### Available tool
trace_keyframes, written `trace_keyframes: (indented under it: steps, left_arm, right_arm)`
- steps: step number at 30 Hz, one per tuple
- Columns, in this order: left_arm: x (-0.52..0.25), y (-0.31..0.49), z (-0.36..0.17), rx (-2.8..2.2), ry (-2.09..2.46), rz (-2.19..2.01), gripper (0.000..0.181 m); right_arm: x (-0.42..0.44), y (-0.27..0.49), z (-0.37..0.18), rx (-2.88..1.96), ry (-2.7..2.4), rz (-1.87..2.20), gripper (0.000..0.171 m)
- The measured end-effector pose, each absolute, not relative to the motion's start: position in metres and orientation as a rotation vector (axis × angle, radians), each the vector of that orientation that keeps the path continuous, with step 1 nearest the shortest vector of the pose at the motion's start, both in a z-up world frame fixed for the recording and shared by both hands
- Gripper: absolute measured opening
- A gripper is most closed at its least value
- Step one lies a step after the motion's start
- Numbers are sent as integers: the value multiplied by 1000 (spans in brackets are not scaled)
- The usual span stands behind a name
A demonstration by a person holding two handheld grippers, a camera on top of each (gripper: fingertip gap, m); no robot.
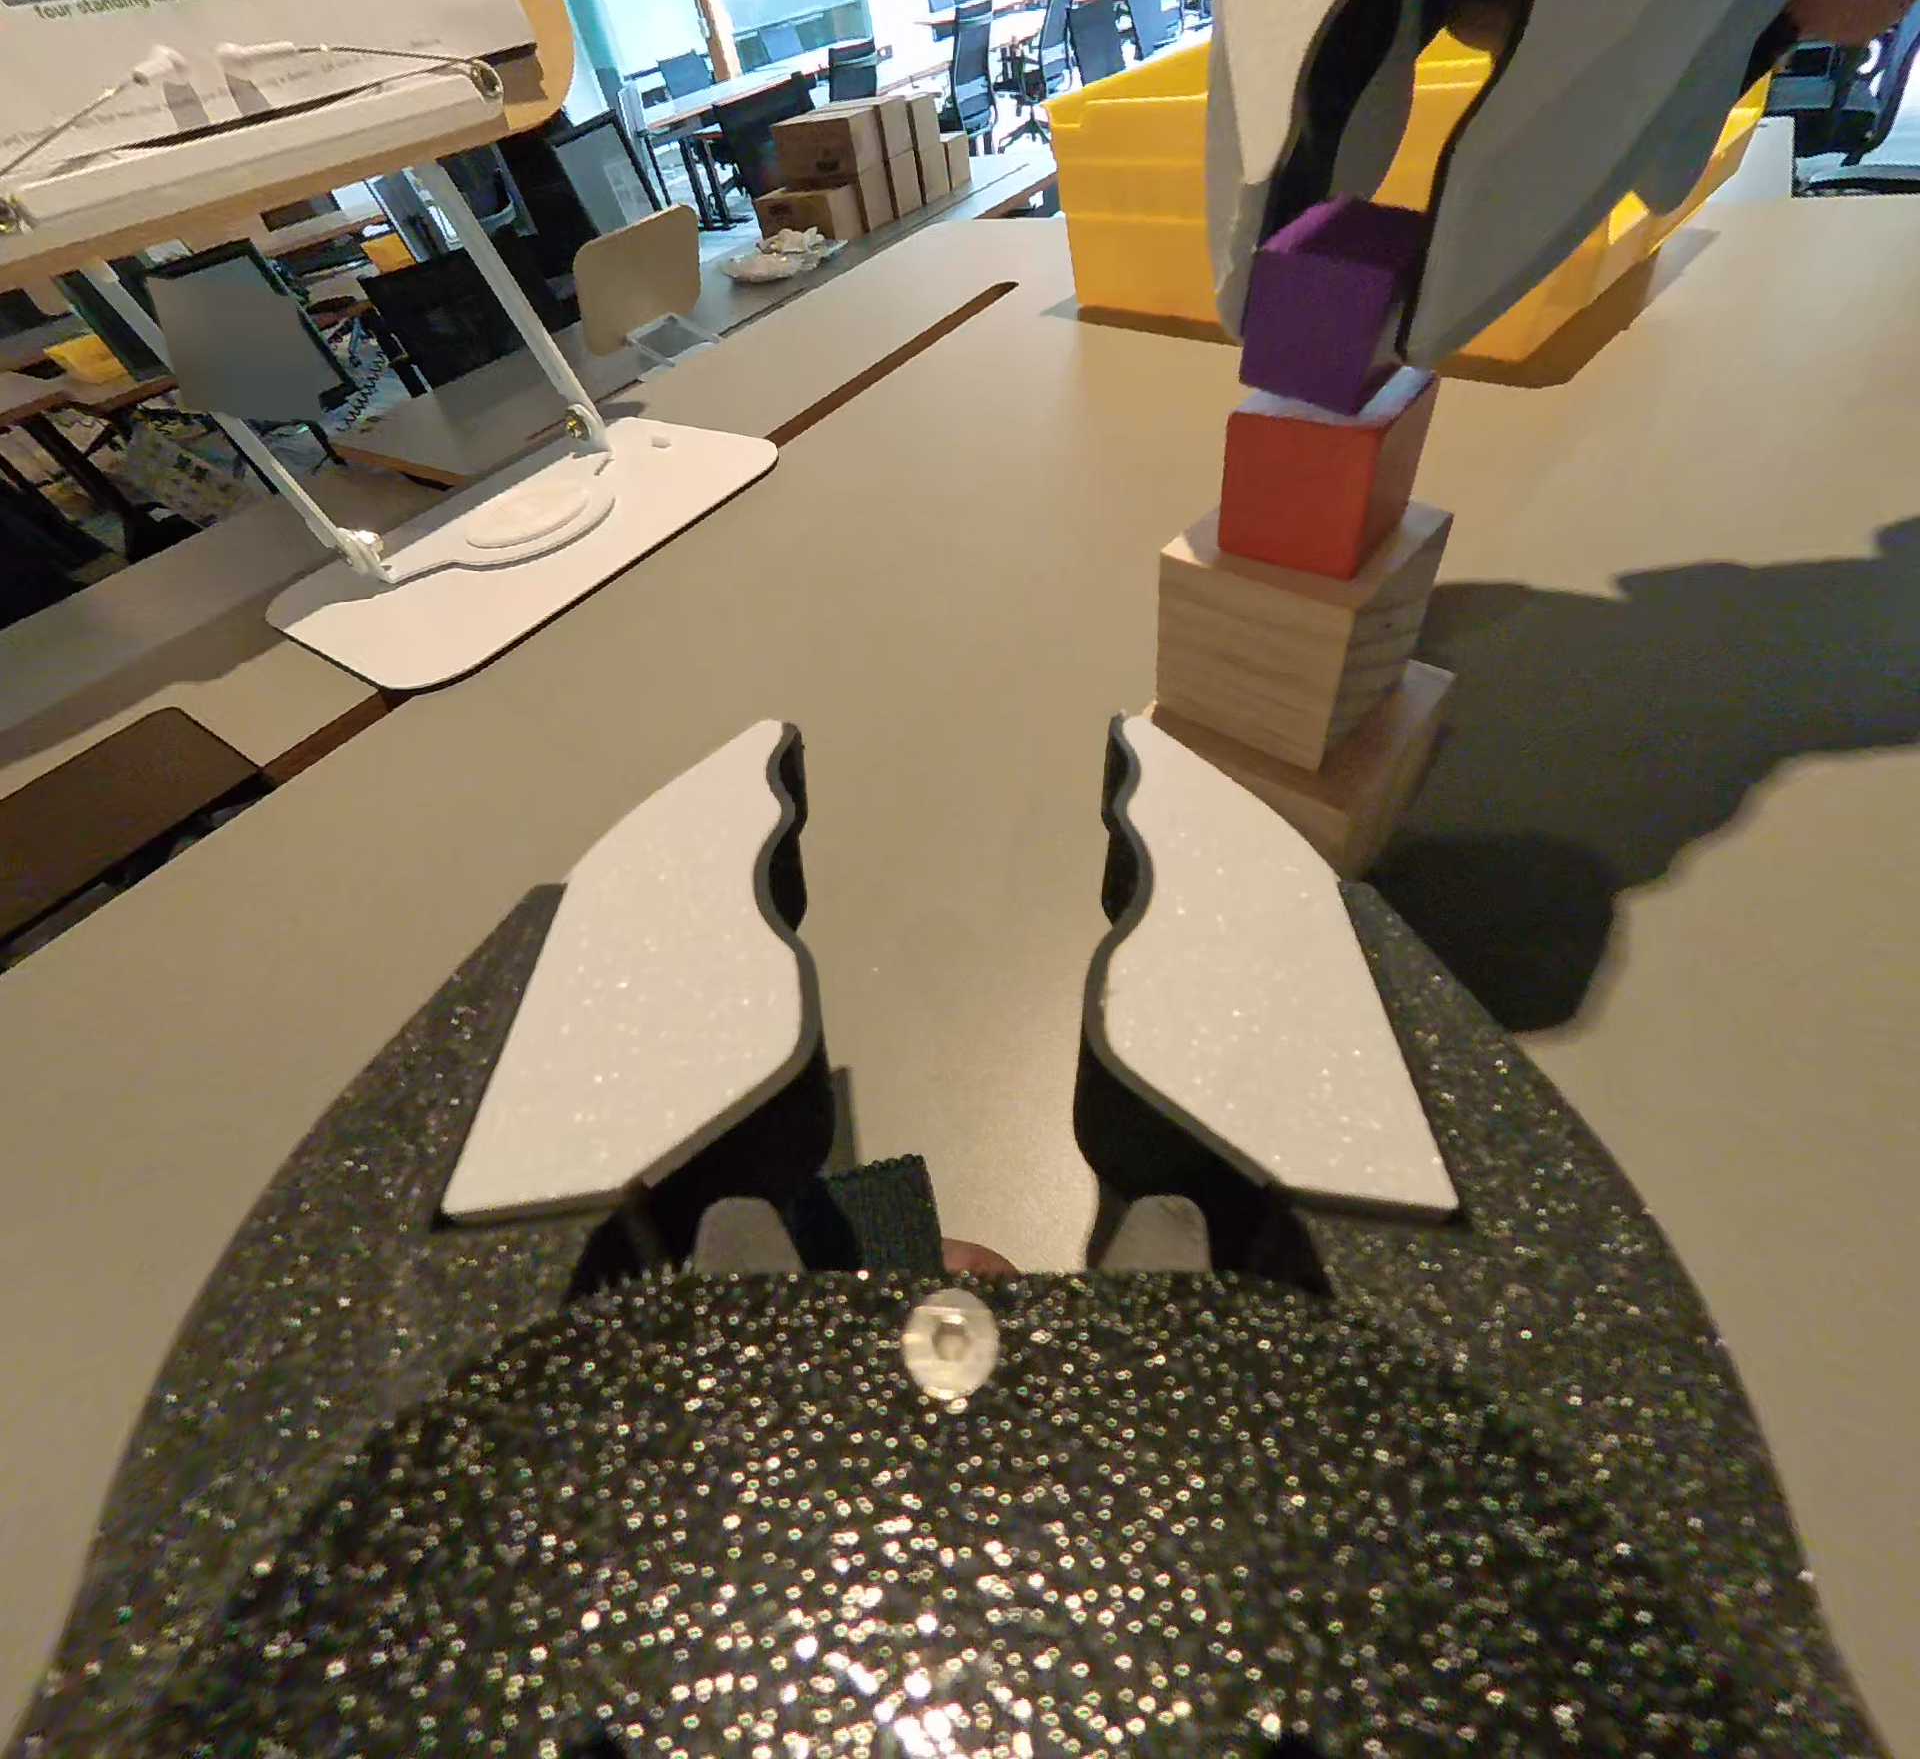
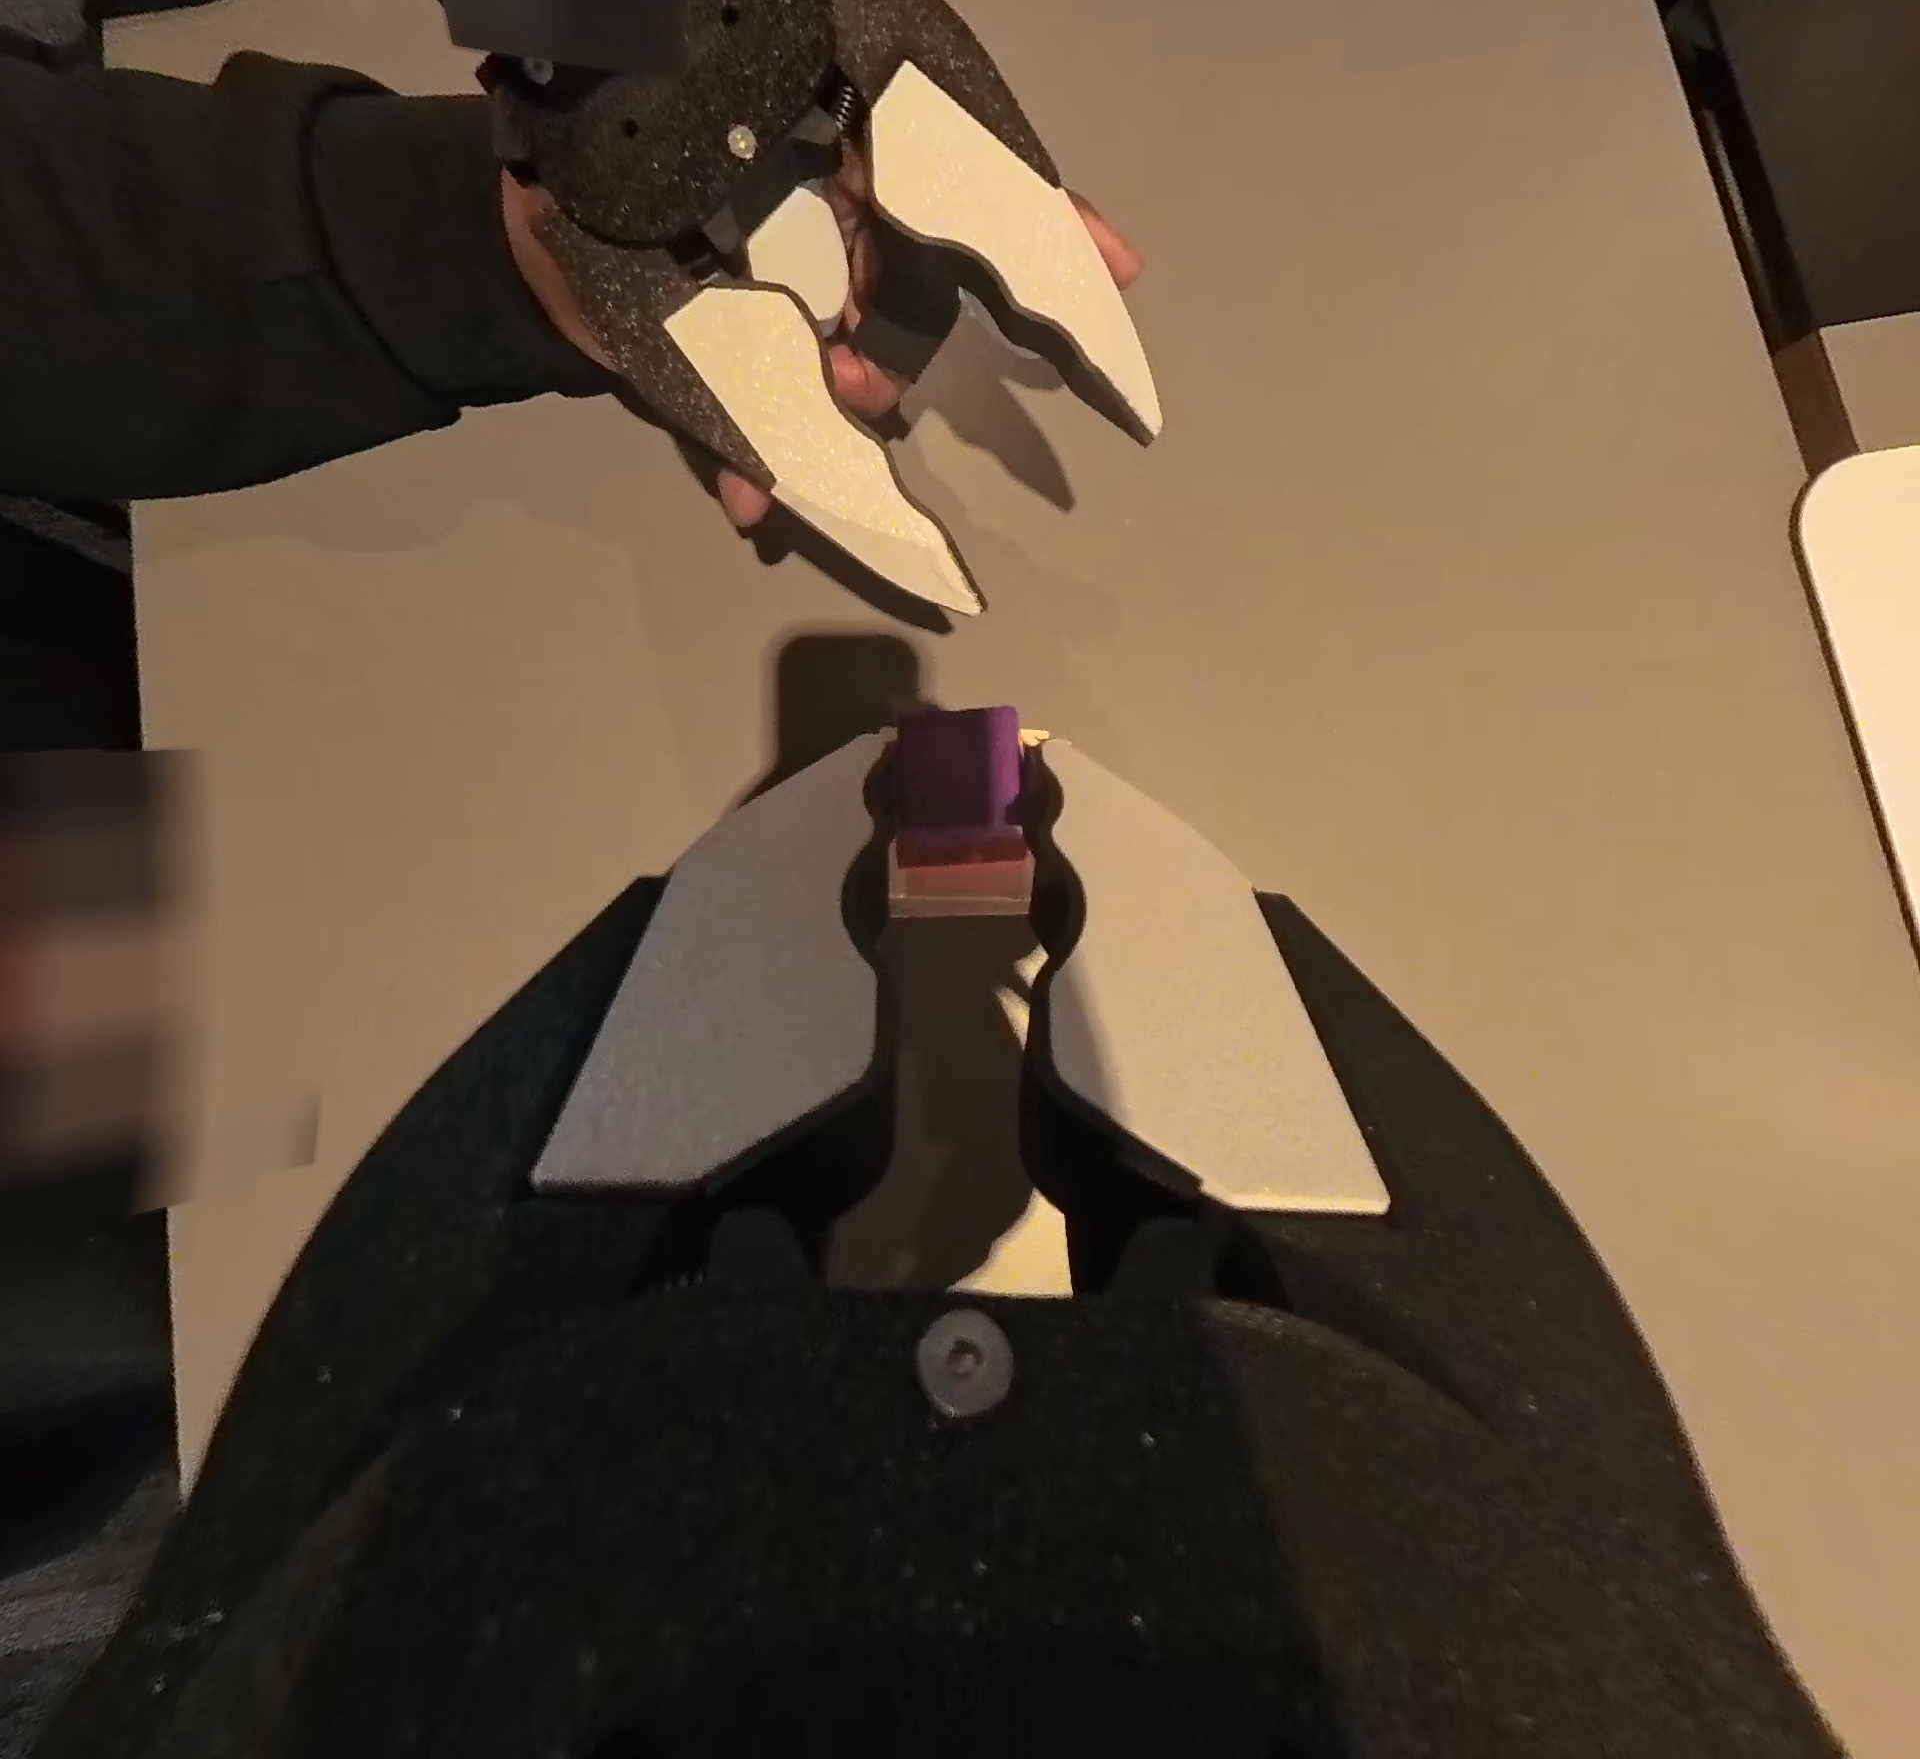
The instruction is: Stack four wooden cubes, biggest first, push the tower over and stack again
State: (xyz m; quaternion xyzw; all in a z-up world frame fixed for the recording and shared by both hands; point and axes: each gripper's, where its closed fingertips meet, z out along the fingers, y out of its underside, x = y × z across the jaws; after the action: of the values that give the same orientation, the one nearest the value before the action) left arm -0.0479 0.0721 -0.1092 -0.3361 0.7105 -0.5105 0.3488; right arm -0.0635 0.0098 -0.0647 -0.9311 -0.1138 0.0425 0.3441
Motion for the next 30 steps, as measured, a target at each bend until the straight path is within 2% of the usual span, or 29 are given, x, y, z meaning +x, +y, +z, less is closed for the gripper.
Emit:
trace_keyframes:
  steps: [21,25,30]
  left_arm:
    - [-47,72,-110,-879,1846,-1324,54]
    - [-47,72,-109,-881,1844,-1329,54]
    - [-47,72,-109,-882,1844,-1331,54]
  right_arm:
    - [-62,7,-72,-2455,-340,82,23]
    - [-60,8,-72,-2446,-333,56,43]
    - [-61,8,-64,-2380,-316,62,50]
